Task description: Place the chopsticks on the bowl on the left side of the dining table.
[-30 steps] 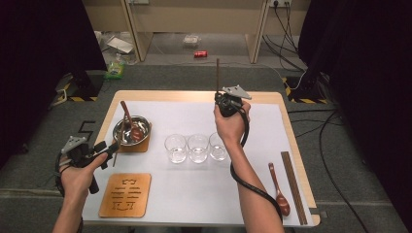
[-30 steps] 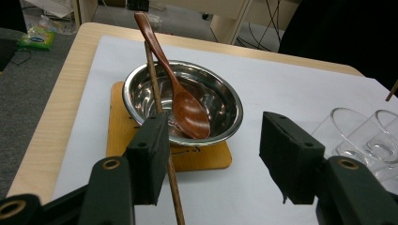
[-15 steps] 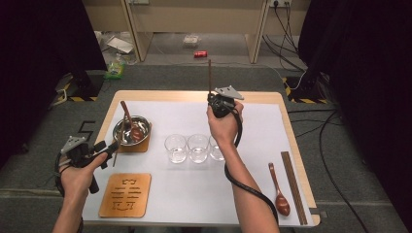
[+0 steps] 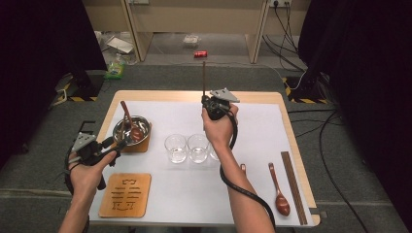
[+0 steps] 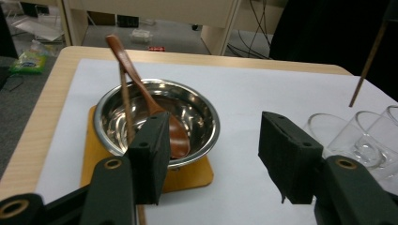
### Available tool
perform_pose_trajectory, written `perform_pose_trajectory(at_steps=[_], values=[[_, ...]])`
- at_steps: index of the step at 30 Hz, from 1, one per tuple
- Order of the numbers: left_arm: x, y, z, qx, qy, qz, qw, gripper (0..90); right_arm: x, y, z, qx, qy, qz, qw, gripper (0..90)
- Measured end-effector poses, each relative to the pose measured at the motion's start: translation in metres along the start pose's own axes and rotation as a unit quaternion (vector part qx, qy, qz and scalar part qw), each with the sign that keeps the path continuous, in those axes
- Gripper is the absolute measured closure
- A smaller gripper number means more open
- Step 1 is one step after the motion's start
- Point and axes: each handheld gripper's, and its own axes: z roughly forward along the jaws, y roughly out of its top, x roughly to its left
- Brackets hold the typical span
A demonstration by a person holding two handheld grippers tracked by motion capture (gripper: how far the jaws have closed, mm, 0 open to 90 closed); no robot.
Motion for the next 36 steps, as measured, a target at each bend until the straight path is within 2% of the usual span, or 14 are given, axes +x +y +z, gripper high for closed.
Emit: perform_pose_trajectory(at_steps=[8, 12, 14, 18, 25, 27, 32, 36], values=[[-0.024, 0.017, 0.027, -0.005, -0.023, 0.02, 0.9995, 44.4, 0.008, -0.003, 0.002, 0.002, 0.012, -0.009, 0.9999, 85.7], [-0.038, 0.032, 0.042, -0.023, -0.041, 0.031, 0.9984, 45.0, 0.011, -0.006, 0.004, 0.002, 0.016, -0.009, 0.9998, 85.7], [-0.046, 0.041, 0.051, -0.03, -0.055, 0.033, 0.9975, 45.0, 0.012, -0.007, 0.005, 0.002, 0.018, -0.01, 0.9998, 85.7], [-0.06, 0.058, 0.064, -0.038, -0.07, 0.045, 0.9958, 45.7, 0.014, -0.009, 0.006, 0.003, 0.019, -0.013, 0.9997, 85.7], [-0.09, 0.088, 0.095, -0.029, -0.108, 0.061, 0.9918, 47.0, 0.016, -0.011, 0.005, 0.001, 0.022, -0.013, 0.9997, 85.7], [-0.098, 0.095, 0.104, -0.027, -0.122, 0.059, 0.9905, 47.9, 0.016, -0.012, 0.005, 0.001, 0.024, -0.014, 0.9996, 85.7], [-0.115, 0.109, 0.122, -0.028, -0.137, 0.061, 0.9882, 50.8, 0.017, -0.014, 0.005, 0.001, 0.027, -0.018, 0.9995, 85.7], [-0.125, 0.114, 0.133, -0.025, -0.146, 0.065, 0.9869, 53.6, 0.018, -0.015, 0.005, 0.001, 0.029, -0.019, 0.9994, 85.7]])
